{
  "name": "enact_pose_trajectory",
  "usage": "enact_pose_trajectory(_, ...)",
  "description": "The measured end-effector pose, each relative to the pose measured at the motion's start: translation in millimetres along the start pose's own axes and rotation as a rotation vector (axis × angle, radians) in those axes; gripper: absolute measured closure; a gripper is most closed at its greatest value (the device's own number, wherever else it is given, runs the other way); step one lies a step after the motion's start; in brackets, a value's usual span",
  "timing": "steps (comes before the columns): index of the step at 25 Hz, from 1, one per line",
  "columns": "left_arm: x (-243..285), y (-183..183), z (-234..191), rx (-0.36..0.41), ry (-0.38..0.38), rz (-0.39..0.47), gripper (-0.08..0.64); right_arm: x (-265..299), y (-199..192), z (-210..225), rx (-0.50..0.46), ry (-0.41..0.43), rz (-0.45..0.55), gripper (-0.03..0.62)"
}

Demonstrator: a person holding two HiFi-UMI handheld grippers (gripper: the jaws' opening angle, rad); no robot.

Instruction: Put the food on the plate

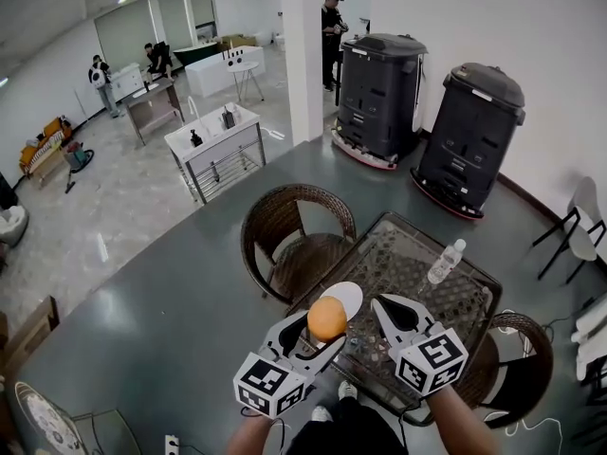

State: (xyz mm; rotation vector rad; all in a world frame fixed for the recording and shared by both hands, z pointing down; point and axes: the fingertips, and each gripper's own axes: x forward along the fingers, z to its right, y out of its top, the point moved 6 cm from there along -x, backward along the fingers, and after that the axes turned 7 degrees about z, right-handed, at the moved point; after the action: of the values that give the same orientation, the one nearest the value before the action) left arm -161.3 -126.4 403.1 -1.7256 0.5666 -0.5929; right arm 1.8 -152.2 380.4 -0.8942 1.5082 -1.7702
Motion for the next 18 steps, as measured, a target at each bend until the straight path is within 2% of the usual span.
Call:
enact_pose_trajectory(10, 20.9, 13.3, -16.3, 0.041, 0.053, -0.038, 0.258, 32.3, 14.6, 19.4, 0.021, 0.064, 0.052, 0.589)
enact_pose_trajectory(18, 39.3, 7.6, -31.2, 0.054, 0.095, -0.085, 0.258, 53.1, 6.5, 35.6, 0.054, 0.105, 0.055, 0.589)
